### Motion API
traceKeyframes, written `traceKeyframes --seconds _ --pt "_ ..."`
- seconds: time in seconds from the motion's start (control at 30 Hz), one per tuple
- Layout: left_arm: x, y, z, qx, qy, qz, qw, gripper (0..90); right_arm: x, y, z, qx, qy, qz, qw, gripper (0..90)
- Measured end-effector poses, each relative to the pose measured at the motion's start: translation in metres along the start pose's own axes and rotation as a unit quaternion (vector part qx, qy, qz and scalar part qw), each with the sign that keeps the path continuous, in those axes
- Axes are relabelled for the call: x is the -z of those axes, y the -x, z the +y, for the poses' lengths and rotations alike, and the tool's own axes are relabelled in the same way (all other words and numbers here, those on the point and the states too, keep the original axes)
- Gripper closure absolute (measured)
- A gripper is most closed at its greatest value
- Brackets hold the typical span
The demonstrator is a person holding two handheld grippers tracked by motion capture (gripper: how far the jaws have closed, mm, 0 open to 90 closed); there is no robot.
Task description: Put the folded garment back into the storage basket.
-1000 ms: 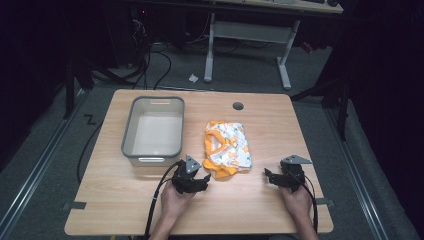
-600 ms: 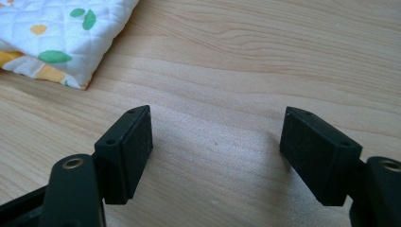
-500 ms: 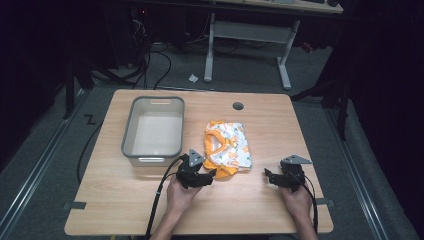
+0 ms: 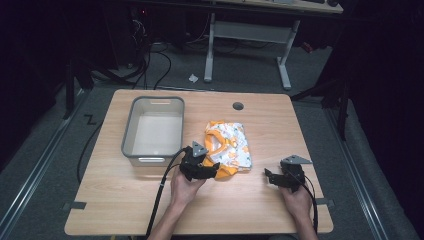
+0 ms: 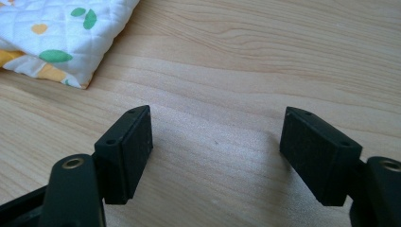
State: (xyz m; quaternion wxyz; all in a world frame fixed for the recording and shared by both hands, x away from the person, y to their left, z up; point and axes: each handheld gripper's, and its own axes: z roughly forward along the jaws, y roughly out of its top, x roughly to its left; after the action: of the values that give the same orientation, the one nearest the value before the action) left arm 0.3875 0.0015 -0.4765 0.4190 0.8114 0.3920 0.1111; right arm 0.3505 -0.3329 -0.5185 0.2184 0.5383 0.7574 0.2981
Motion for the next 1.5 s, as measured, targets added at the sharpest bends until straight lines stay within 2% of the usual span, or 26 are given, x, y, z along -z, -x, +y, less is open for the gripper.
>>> traceKeyframes --seconds 0.07,0.17,0.2,0.4,0.43,0.47,0.57,0.73,0.83,0.87,0.9,0.97,1.03,1.07,1.13,1.23,1.3,1.33,1.37,1.5 --pt "-0.006 0.001 0.01 -0.006 -0.007 0.003 1.0 25.0 0.0 0.0 0.0 0.0 0.0 0.0 1.0 26.5" --pt "-0.011 0.001 0.015 -0.008 -0.015 0.005 0.9998 23.6 0.0 0.0 0.0 0.0 0.0 0.0 1.0 26.5" --pt "-0.013 0.001 0.016 -0.008 -0.017 0.008 0.9998 20.4 0.0 0.0 0.0 0.0 0.0 0.0 1.0 26.4" --pt "-0.032 -0.005 0.025 0.009 -0.023 0.014 0.9996 19.2 0.0 0.0 0.0 0.0 0.0 0.0 1.0 26.5" --pt "-0.032 -0.005 0.025 0.009 -0.023 0.014 0.9996 19.2 0.0 0.0 0.0 0.0 0.0 0.0 1.0 26.5" --pt "-0.037 -0.008 0.025 0.022 -0.021 0.013 0.9995 19.1 0.0 0.0 0.0 0.0 0.0 0.0 1.0 26.4" --pt "-0.042 -0.01 0.024 0.03 -0.025 0.017 0.9991 18.9 0.0 0.0 0.0 0.0 0.0 0.0 1.0 26.5" --pt "-0.055 -0.016 0.019 0.035 -0.036 0.032 0.9982 18.2 0.0 0.0 0.0 0.0 0.0 0.001 1.0 26.4" --pt "-0.058 -0.017 0.018 0.045 -0.042 0.03 0.9977 18.2 0.0 0.0 0.0 0.0 0.0 0.001 1.0 26.5" --pt "-0.059 -0.018 0.018 0.038 -0.04 0.032 0.998 18.2 0.0 0.0 0.0 0.0 0.0 0.0 1.0 26.4" --pt "-0.06 -0.018 0.017 0.042 -0.044 0.033 0.9976 18.2 0.0 0.0 0.0 0.0 0.0 0.0 1.0 26.5" --pt "-0.063 -0.018 0.017 0.036 -0.04 0.033 0.998 18.2 0.0 0.0 0.0 0.0 0.0 0.001 1.0 26.5" --pt "-0.066 -0.018 0.015 0.035 -0.052 0.042 0.9971 18.7 0.0 0.0 0.0 0.0 0.0 0.0 1.0 26.4" --pt "-0.071 -0.019 0.013 0.031 -0.069 0.049 0.9959 20.5 0.0 0.0 0.0 0.0 0.0 0.0 1.0 26.4" --pt "-0.073 -0.02 0.011 0.029 -0.078 0.045 0.9955 20.2 0.0 0.0 0.0 0.0 0.0 0.001 1.0 26.5" --pt "-0.075 -0.02 0.01 0.028 -0.08 0.045 0.9954 18.9 0.0 0.0 0.0 0.0 0.0 0.001 1.0 26.5" --pt "-0.076 -0.019 0.01 0.017 -0.077 0.049 0.9957 20.5 0.0 0.0 0.0 0.0 0.0 0.001 1.0 26.4" --pt "-0.076 -0.019 0.01 0.017 -0.077 0.049 0.9957 21.5 0.0 0.0 0.0 0.0 0.0 0.001 1.0 26.4" --pt "-0.075 -0.018 0.01 0.006 -0.075 0.04 0.9963 23.7 0.0 0.0 0.0 0.0 0.0 0.001 1.0 26.5" --pt "-0.074 -0.016 0.01 0.001 -0.074 0.03 0.9968 34.4 0.0 0.0 0.0 0.0 0.0 0.0 1.0 26.4"
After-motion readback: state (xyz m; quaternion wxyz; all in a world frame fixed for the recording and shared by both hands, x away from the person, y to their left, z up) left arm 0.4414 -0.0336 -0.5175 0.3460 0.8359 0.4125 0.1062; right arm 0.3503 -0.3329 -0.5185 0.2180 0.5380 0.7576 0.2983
